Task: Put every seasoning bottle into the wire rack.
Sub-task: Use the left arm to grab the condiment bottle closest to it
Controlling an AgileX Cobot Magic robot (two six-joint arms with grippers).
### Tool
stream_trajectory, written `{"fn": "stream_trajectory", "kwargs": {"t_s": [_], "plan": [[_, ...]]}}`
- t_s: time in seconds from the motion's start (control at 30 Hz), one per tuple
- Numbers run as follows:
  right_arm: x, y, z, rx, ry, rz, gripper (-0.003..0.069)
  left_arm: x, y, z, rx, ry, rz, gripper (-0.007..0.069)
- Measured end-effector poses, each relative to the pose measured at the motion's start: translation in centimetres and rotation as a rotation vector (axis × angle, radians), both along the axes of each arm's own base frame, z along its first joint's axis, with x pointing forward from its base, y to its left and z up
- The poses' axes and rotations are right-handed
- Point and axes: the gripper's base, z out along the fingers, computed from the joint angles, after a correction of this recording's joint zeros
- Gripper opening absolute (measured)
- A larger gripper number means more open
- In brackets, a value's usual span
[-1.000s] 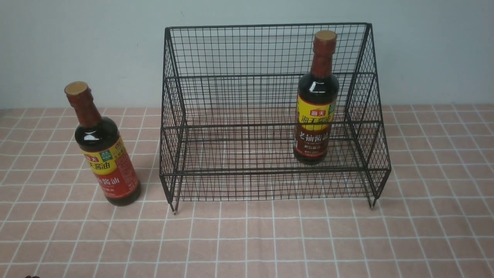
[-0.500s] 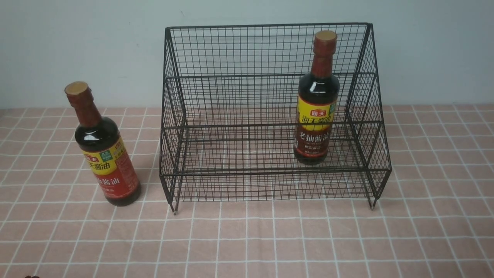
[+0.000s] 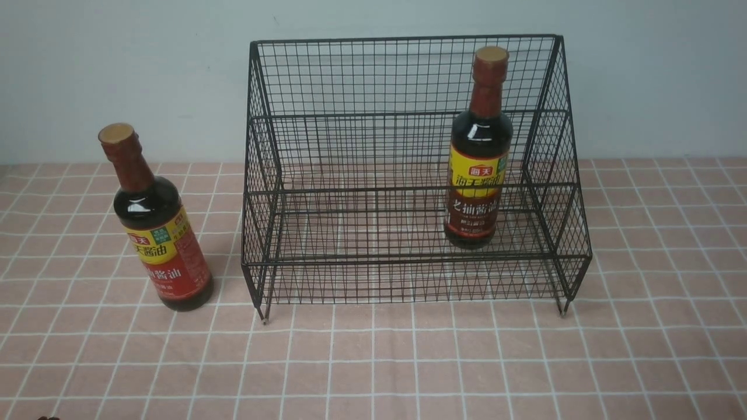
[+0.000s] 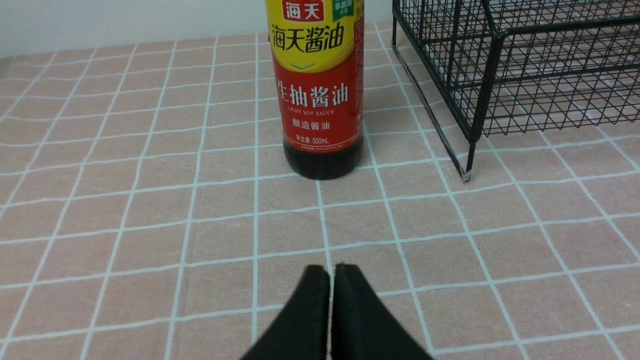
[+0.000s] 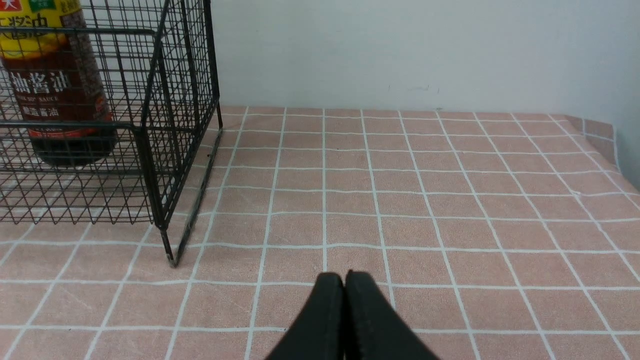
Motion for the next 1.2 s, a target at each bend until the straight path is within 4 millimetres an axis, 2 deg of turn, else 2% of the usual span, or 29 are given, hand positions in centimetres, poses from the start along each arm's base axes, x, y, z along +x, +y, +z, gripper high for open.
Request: {"fn": "stream_trajectory", "kwargs": {"t_s": [0.47, 0.6, 0.8, 0.9, 1.0, 1.13, 1.2], "plan": [[0.0, 0.0, 0.0, 0.001, 0.0, 0.0, -0.0015, 0.0, 0.0, 0.0, 0.0, 0.0, 0.0, -0.0007], [0.0, 0.0, 0.0, 0.001, 0.0, 0.0, -0.0015, 0.2, -0.1, 0.5, -0.041, -0.06, -0.002, -0.0007], [0.0, 0.0, 0.0, 0.001, 0.0, 0.0, -0.0015, 0.4, -0.1, 3.7, -0.3, -0.397, 0.016, -0.0007], [0.0, 0.0, 0.0, 0.001, 0.0, 0.0, -0.0015, 0.2, 0.1, 5.0, -0.344, -0.533, 0.023, -0.0007], [0.0, 0.0, 0.0, 0.001, 0.0, 0.0, -0.0015, -0.5, 0.6, 7.2, -0.365, -0.784, 0.039, -0.0007], [0.0, 0.0, 0.0, 0.001, 0.0, 0.0, -0.0015, 0.4, 0.6, 8.5, -0.349, -0.762, 0.05, -0.0007], [0.0, 0.0, 0.0, 0.001, 0.0, 0.0, -0.0015, 2.2, 0.3, 9.9, -0.33, -0.663, 0.057, -0.0001]]}}
